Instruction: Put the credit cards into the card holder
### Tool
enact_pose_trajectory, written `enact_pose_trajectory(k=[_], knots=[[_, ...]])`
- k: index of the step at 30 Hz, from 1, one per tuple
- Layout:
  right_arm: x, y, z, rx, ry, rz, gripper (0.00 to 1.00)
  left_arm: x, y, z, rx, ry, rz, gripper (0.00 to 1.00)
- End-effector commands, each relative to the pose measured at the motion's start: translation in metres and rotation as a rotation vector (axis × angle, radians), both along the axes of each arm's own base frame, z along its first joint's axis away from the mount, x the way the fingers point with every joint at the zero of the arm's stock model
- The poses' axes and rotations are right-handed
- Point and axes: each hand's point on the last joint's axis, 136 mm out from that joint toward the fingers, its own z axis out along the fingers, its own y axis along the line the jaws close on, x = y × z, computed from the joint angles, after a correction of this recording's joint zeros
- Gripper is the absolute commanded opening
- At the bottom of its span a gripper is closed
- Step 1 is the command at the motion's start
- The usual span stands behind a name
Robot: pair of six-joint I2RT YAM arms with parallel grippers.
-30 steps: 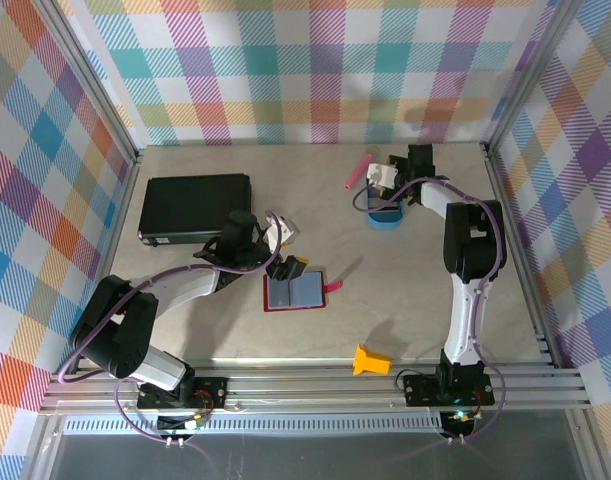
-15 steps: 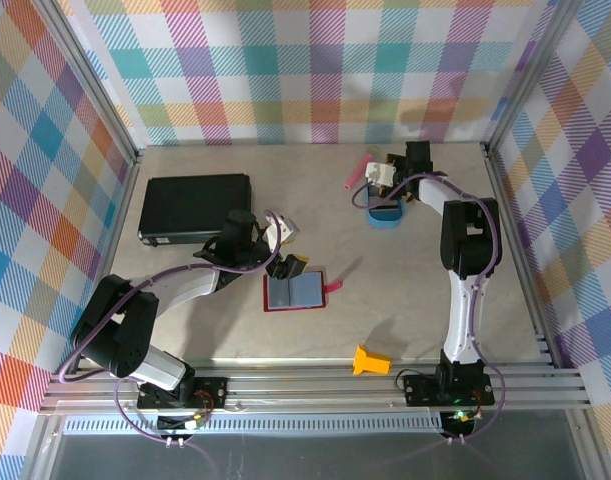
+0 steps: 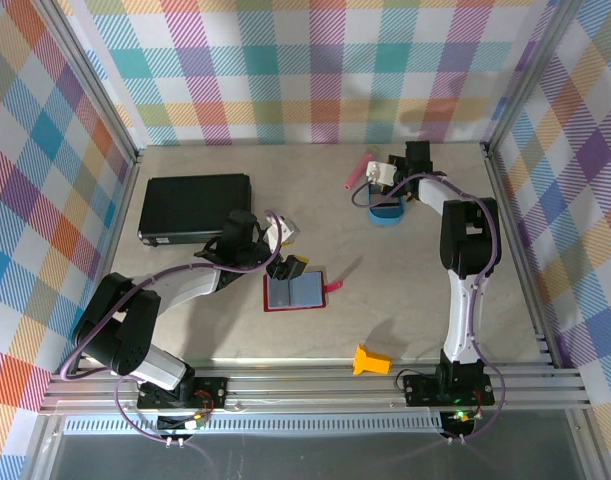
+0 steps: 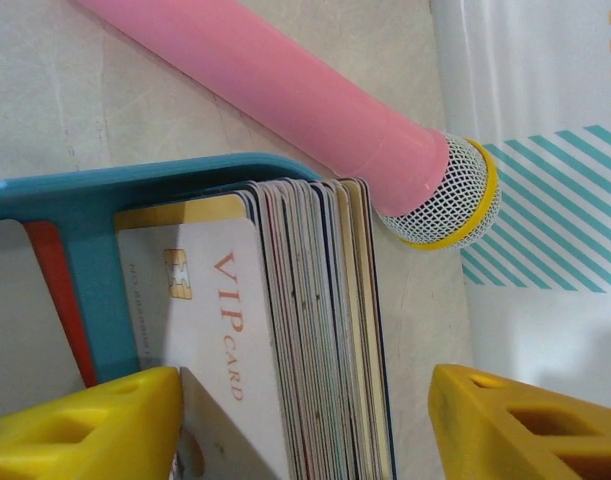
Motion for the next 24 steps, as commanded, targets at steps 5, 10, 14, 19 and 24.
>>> enact_pose_trajectory(k=[5, 10, 14, 19, 24], knots=[[0.012, 0.000, 0.050, 0.038, -0.108, -0.012, 0.59, 0.000, -0.004, 0.003, -0.032, 0.004, -0.020, 0.77], [0.011, 0.000, 0.056, 0.043, -0.120, -0.011, 0.54, 0.001, -0.005, 0.002, -0.031, 0.011, -0.017, 0.77], [0.012, 0.000, 0.062, 0.049, -0.133, -0.014, 0.45, 0.002, -0.005, 0.002, -0.032, 0.019, -0.016, 0.77], [0.011, 0.000, 0.060, 0.052, -0.123, -0.019, 0.32, 0.001, -0.005, 0.002, -0.032, 0.021, -0.017, 0.77], [0.009, -0.002, 0.061, 0.052, -0.117, -0.023, 0.19, 0.000, -0.006, 0.002, -0.032, 0.024, -0.020, 0.77]])
